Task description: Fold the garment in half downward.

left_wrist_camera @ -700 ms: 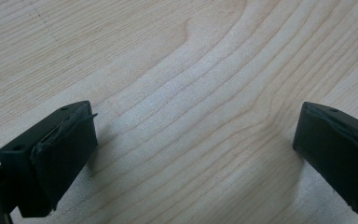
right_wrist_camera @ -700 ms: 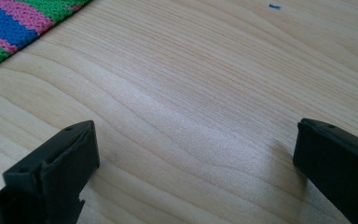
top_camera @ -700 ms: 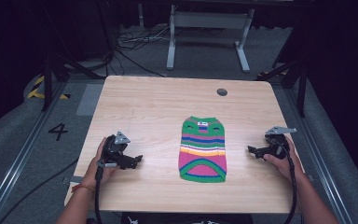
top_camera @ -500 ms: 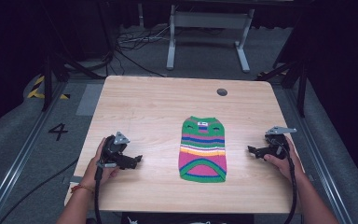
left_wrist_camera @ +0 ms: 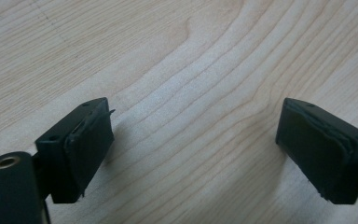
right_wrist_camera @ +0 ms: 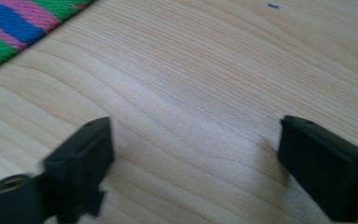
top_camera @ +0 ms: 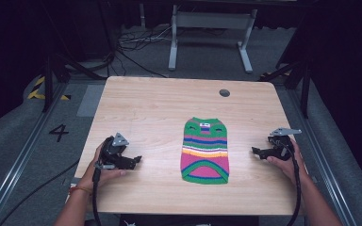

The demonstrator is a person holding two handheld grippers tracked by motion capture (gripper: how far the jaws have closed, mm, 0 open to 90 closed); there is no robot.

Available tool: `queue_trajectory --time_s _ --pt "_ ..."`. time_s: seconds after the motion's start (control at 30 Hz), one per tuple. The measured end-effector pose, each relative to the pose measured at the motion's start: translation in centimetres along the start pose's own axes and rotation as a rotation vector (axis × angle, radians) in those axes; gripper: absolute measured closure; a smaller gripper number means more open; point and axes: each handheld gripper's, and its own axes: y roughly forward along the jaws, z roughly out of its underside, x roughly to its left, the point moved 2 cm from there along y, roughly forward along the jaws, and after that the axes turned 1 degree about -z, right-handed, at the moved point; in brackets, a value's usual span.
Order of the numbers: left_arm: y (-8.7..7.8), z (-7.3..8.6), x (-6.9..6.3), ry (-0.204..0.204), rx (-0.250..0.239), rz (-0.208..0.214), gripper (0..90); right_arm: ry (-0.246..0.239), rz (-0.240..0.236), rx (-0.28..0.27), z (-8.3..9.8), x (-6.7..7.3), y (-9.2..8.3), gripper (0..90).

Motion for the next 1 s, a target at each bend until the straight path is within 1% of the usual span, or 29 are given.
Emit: queue_trajectory --time_s 0.03,0.07,0.1,0.13,0.17,0.2,0.23,0.33,0.37,0.4,0.43,0.5,0.53,0.57,0.63,0.7,0.73,0.77,0.8,0.83,0.87,0.9,0.93,1.0 --pt "0.0 -0.1 -0.1 -0.013 0.000 -0.001 16.1 -0.005 -0.006 -0.005 -0.1 0.1 -0.1 19.2" --pt "0.1 -0.2 0.0 -0.004 -0.001 0.000 16.7 -0.011 -0.010 0.000 -0.1 0.1 -0.1 17.1" --pt "0.1 -0.2 0.0 -0.004 -0.001 0.000 16.9 -0.013 -0.015 0.005 -0.1 0.2 -0.1 17.0" --pt "0.2 -0.6 0.1 0.026 -0.008 0.015 17.3 -0.012 -0.023 0.003 -0.1 0.3 -0.1 20.6" --pt "0.2 -0.6 0.1 0.026 -0.008 0.015 19.0 -0.014 -0.041 -0.003 -0.2 0.3 -0.2 23.6" --pt "0.2 -1.0 0.2 0.029 -0.013 0.011 19.0 -0.014 -0.041 -0.003 -0.2 0.3 -0.2 23.6" --pt "0.1 -1.6 0.2 0.031 -0.024 0.010 23.8 -0.025 -0.055 -0.018 -0.5 0.5 -0.4 25.9" --pt "0.4 -2.8 0.3 0.041 -0.040 0.012 27.3 -0.054 -0.067 -0.030 -0.9 0.9 -0.5 31.7" --pt "0.6 -3.4 0.4 0.048 -0.044 0.016 28.3 -0.051 -0.076 -0.024 -1.2 1.0 -0.5 32.3" --pt "0.6 -3.4 0.4 0.048 -0.044 0.016 28.9 -0.051 -0.076 -0.024 -1.2 1.0 -0.5 32.3" --pt "0.8 -3.8 0.3 0.047 -0.046 0.024 28.9 -0.047 -0.084 -0.034 -1.6 1.2 -0.6 35.3" --pt "1.3 -4.8 0.1 0.064 -0.054 0.025 30.2 -0.057 -0.093 -0.050 -2.1 1.4 -0.8 36.2" --pt "1.8 -5.5 0.0 0.070 -0.056 0.038 31.0 -0.061 -0.094 -0.055 -2.3 1.5 -0.9 37.2" --pt "2.0 -5.8 -0.1 0.074 -0.056 0.040 31.3 -0.078 -0.090 -0.063 -2.6 1.7 -1.0 38.7" --pt "2.6 -6.5 -0.3 0.085 -0.060 0.037 31.9 -0.074 -0.104 -0.065 -3.2 1.8 -0.9 38.8" --pt "3.2 -7.2 -0.5 0.088 -0.065 0.057 32.9 -0.083 -0.106 -0.071 -3.9 2.0 -0.8 39.8" --pt "3.4 -7.6 -0.6 0.089 -0.066 0.055 33.4 -0.096 -0.104 -0.082 -4.3 2.1 -0.7 41.0" --pt "3.7 -8.0 -0.8 0.101 -0.079 0.051 33.7 -0.094 -0.116 -0.081 -4.8 2.2 -0.6 40.9" --pt "3.9 -8.3 -0.8 0.115 -0.079 0.062 35.9 -0.100 -0.119 -0.085 -5.3 2.4 -0.5 42.2" --pt "4.2 -8.6 -0.9 0.116 -0.073 0.078 38.2 -0.117 -0.116 -0.088 -5.8 2.5 -0.3 43.8" --pt "4.7 -9.1 -1.0 0.137 -0.063 0.068 39.3 -0.128 -0.117 -0.086 -6.2 2.7 -0.2 44.0" --pt "5.0 -9.4 -1.0 0.144 -0.058 0.065 41.4 -0.137 -0.121 -0.087 -6.8 2.9 0.1 44.8" --pt "5.5 -10.0 -1.1 0.144 -0.061 0.078 43.7 -0.142 -0.123 -0.092 -7.3 3.1 0.4 46.4" --pt "6.1 -11.0 -1.0 0.154 -0.067 0.074 47.6 -0.157 -0.134 -0.080 -8.2 3.4 1.3 47.7"
